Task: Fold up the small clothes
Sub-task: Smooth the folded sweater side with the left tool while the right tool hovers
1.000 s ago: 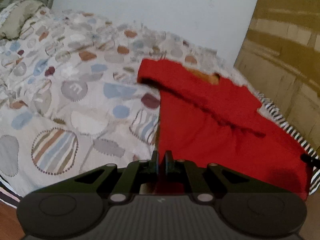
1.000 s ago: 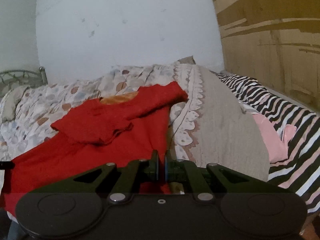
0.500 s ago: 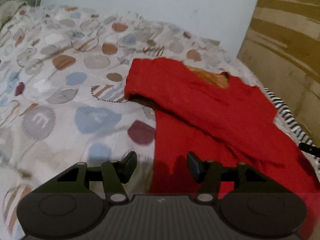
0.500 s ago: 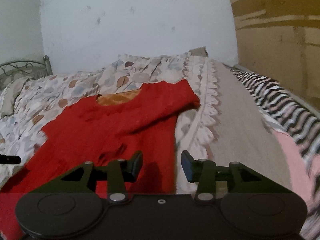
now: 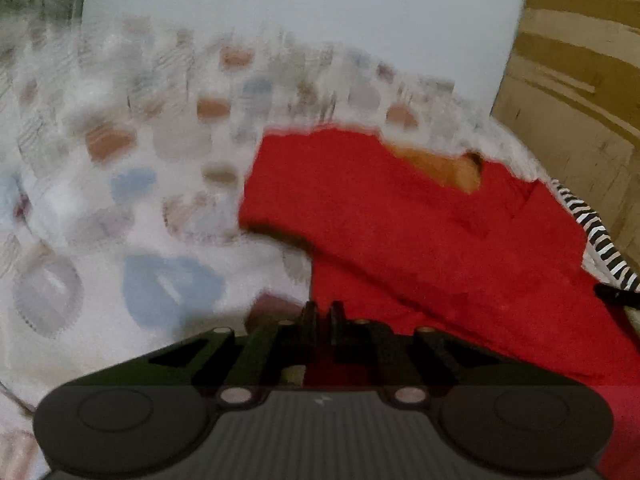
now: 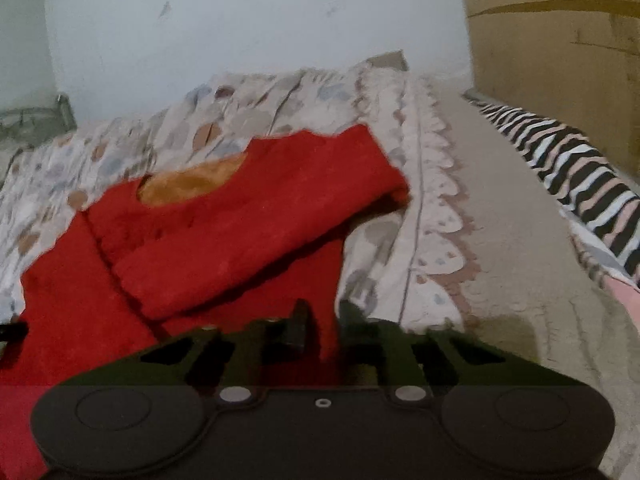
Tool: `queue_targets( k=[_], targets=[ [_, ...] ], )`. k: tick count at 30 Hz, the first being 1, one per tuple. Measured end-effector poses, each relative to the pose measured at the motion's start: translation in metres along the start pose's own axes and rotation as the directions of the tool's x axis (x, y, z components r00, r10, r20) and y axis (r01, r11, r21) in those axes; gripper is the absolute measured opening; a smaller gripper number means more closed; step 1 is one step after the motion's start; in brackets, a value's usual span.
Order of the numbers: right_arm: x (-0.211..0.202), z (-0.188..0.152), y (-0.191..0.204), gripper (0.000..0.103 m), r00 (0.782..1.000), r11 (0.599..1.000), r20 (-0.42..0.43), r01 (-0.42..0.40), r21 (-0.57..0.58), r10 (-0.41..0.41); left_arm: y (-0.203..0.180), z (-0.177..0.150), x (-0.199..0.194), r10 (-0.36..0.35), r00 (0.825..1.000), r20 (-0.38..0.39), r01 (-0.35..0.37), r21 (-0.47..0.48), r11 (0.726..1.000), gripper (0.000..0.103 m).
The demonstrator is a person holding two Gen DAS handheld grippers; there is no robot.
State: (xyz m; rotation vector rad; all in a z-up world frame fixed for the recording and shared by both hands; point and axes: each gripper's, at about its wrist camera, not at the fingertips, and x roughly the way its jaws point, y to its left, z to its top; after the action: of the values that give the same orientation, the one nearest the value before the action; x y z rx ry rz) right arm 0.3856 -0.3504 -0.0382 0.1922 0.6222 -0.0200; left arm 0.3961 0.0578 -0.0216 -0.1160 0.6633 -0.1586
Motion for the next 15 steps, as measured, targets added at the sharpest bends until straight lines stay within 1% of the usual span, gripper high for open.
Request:
queue_targets(
  k=[1,2,3,5,7,8,10,12,13,14,15],
  targets=[
    [-0.005,-0.001,0.0,0.006,0.999,1.0,0.026,0.019,-0.007,-0.019,-0.002,0.001,-0.008,0.01,0.999,0.031,-0.01,0.014,1.0,0.004],
    [-0.012,-0.001,0.001,0.005,0.998,0.999,0.051,0.033,-0.014,-0.032,-0.001,0.001,-0.014,0.017,0.998,0.053,-0.018,0.007,1.0,0.004],
    [-0.019,-0.001,0.001,0.004,0.996,0.999,0.079,0.043,-0.01,-0.042,0.003,0.001,-0.016,0.025,0.998,0.053,-0.024,-0.015,1.0,0.003],
    [-0.026,-0.002,-0.003,0.004,0.993,0.998,0.106,0.057,0.013,-0.058,0.016,-0.001,-0.004,0.036,0.999,-0.015,-0.037,-0.075,0.997,0.003],
    [-0.019,-0.006,-0.009,0.004,0.995,0.997,0.064,0.067,0.039,-0.07,0.03,-0.009,0.01,0.024,0.997,-0.078,-0.035,-0.147,0.989,0.003],
    [-0.014,-0.009,-0.013,0.004,0.996,0.996,0.042,0.071,0.06,-0.074,0.034,-0.012,0.012,0.014,0.997,-0.076,-0.027,-0.165,0.986,0.004],
    [-0.013,-0.011,-0.017,0.004,0.997,0.995,0.039,0.062,0.084,-0.065,0.034,-0.014,0.013,0.005,0.998,-0.061,-0.015,-0.157,0.988,0.004],
    [-0.013,-0.01,-0.017,0.005,0.998,0.995,0.033,0.055,0.08,-0.058,0.035,-0.014,0.013,-0.027,0.998,-0.059,0.017,-0.162,0.987,0.006],
    [-0.012,-0.009,-0.018,0.005,0.999,0.996,0.028,0.038,0.081,-0.04,0.037,-0.013,0.013,-0.051,0.997,-0.064,0.039,-0.179,0.983,0.007],
    [-0.012,-0.008,-0.019,0.007,1.0,0.996,0.022,0.019,0.084,-0.021,0.04,-0.013,0.012,-0.07,0.995,-0.072,0.055,-0.194,0.979,0.011],
    [-0.013,-0.007,-0.02,0.012,1.0,0.996,0.017,0.0,0.088,-0.001,0.043,-0.014,0.008,-0.083,0.993,-0.078,0.065,-0.208,0.976,0.014]
  ],
)
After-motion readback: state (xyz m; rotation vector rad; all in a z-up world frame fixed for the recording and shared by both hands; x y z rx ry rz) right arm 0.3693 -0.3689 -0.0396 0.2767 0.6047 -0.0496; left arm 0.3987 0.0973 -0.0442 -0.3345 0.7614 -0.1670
